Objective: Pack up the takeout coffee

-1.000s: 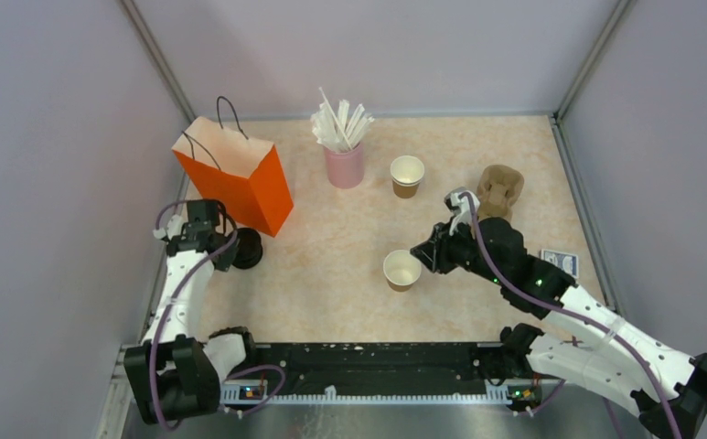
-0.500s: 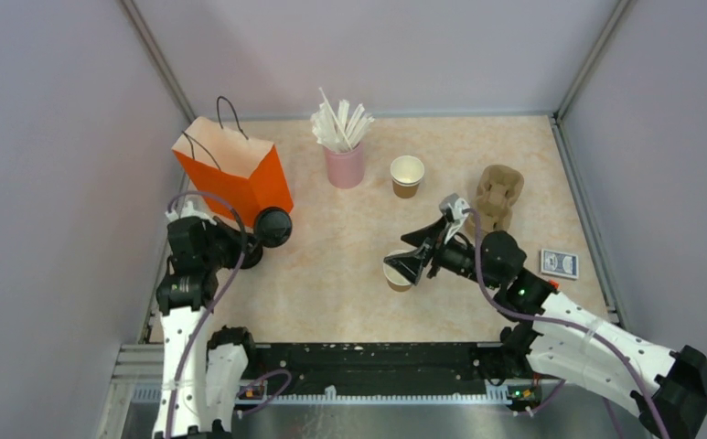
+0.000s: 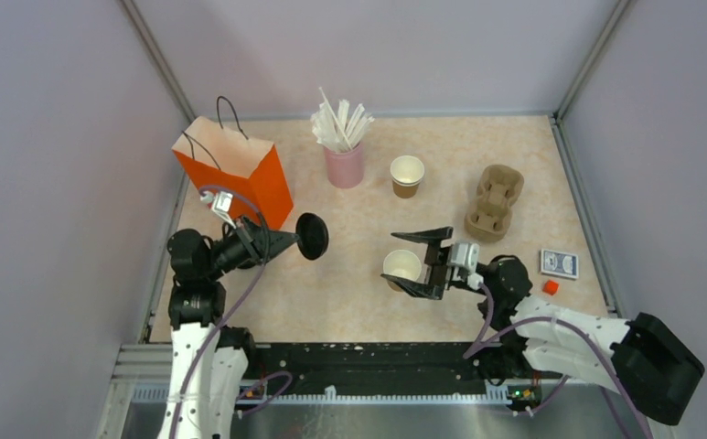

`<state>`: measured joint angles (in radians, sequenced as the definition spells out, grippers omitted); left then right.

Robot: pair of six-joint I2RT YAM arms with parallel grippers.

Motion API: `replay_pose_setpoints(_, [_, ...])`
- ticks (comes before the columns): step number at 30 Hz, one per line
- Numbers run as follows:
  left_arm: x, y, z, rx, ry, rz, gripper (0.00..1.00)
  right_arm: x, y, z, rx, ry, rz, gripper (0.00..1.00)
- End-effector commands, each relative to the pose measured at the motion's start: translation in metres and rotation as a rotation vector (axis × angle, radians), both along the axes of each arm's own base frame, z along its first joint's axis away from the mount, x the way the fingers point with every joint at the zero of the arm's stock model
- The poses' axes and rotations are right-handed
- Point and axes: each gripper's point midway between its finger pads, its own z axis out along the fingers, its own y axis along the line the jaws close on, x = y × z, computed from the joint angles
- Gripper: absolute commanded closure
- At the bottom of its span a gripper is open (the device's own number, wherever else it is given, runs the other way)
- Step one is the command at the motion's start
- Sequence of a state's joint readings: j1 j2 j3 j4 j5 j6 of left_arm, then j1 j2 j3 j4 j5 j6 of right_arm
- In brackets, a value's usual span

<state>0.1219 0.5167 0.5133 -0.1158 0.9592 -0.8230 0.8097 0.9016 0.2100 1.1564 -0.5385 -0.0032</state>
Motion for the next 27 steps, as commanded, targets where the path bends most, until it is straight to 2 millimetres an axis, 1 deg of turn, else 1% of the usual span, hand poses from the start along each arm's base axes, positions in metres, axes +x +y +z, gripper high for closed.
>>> replay_pose_setpoints(1, [-0.014, -0.02, 0.03, -0.018, -0.14, -0.189, 1.0, -0.015, 0.005, 0.052, 0.084, -0.427, -0.005, 0.21])
replay_pose_setpoints(3, [-0.013, -0.028, 0.026, -0.022, -0.118, -0.24, 1.0, -0.019, 0.013, 0.056, 0.084, -0.471, 0.011, 0.21])
replay_pose_setpoints(5, [-0.015, -0.043, 0.026, -0.036, -0.109, -0.312, 1.0, -0.016, 0.021, 0.058, 0.072, -0.458, 0.016, 0.19])
replay_pose_setpoints(6, [-0.018, -0.052, 0.027, -0.049, -0.112, -0.35, 1.0, -0.015, 0.025, 0.057, 0.059, -0.458, 0.017, 0.15])
replay_pose_setpoints(7, [-0.02, -0.061, 0.028, -0.064, -0.116, -0.388, 1.0, -0.013, 0.027, 0.057, 0.052, -0.472, 0.004, 0.09])
replay_pose_setpoints(9, [-0.024, -0.076, 0.033, -0.099, -0.125, -0.457, 1.0, -0.013, 0.03, 0.058, 0.053, -0.504, -0.022, 0.07])
replay_pose_setpoints(11, [-0.025, -0.085, 0.038, -0.124, -0.135, -0.497, 1.0, -0.013, 0.032, 0.059, 0.056, -0.516, -0.025, 0.07])
replay_pose_setpoints(14, [-0.025, -0.091, 0.042, -0.148, -0.142, -0.522, 1.0, -0.014, 0.033, 0.056, 0.05, -0.537, -0.036, 0.07])
replay_pose_setpoints(17, [-0.025, -0.093, 0.044, -0.167, -0.141, -0.52, 1.0, -0.013, 0.033, 0.055, 0.048, -0.553, -0.052, 0.06])
replay_pose_setpoints(21, [-0.029, -0.096, 0.049, -0.196, -0.162, -0.534, 1.0, -0.012, 0.034, 0.064, 0.092, -0.565, -0.074, 0.06])
replay_pose_setpoints(24, [-0.032, -0.097, 0.052, -0.214, -0.169, -0.55, 1.0, -0.012, 0.04, 0.072, 0.123, -0.559, -0.062, 0.06])
replay_pose_setpoints(27, [-0.037, -0.099, 0.05, -0.232, -0.165, -0.573, 1.0, -0.014, 0.044, 0.076, 0.146, -0.563, -0.051, 0.06])
